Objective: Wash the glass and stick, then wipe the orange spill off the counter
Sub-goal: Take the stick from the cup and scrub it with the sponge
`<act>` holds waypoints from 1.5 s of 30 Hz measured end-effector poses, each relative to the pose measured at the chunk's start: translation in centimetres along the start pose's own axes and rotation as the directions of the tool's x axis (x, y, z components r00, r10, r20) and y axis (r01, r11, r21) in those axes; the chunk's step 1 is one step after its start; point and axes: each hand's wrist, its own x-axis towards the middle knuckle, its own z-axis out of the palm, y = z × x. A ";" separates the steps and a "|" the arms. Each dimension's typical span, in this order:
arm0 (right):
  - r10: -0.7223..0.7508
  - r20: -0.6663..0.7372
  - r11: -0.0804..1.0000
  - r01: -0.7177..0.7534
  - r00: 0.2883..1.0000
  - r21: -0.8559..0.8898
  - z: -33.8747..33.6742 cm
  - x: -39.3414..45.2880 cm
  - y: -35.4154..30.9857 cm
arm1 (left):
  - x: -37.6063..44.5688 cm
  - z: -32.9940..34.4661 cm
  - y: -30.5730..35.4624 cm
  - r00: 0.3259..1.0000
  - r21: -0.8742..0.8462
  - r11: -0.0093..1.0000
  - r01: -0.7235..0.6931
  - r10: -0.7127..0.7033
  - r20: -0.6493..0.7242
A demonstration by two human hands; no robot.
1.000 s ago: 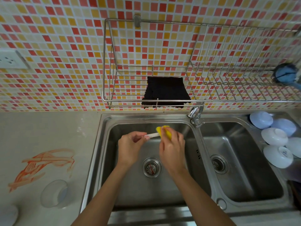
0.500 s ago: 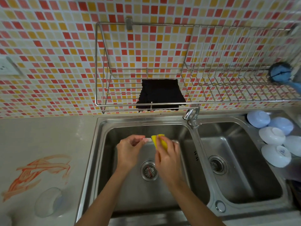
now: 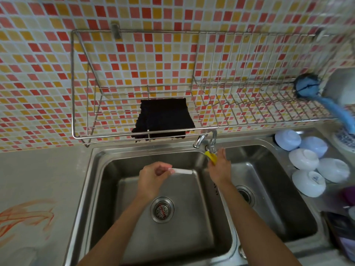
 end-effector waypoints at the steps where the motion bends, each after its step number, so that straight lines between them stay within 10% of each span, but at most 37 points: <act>1: 0.005 0.023 1.000 -0.004 1.000 -0.007 0.1 0.4 0.2 | 0.3 0.5 0.1 1.000 -0.013 1.000 0.001 -0.001 0.000; 16: -0.135 0.007 0.991 0.135 0.991 -0.002 1.7 0.4 0.7 | 2.9 5.8 2.8 1.000 -0.042 0.999 -0.003 0.003 0.005; 36: 0.011 -0.025 0.886 0.002 1.000 0.464 1.1 -4.4 1.3 | 2.9 4.5 3.9 0.994 0.019 0.995 -0.102 0.103 -0.031; 40: 0.258 0.296 0.496 -0.389 0.920 0.776 0.6 -4.1 0.1 | 3.4 5.8 4.3 0.977 0.072 0.974 -0.214 0.213 0.022; 42: 0.222 0.530 0.194 -0.570 0.818 0.798 -0.1 -4.2 -0.8 | 3.5 5.7 4.1 0.969 0.106 0.964 -0.246 0.244 0.030; 45: 0.107 0.675 0.060 -0.683 0.730 0.728 -0.9 -4.3 -2.1 | 2.8 4.1 2.6 0.966 0.137 0.957 -0.255 0.259 -0.013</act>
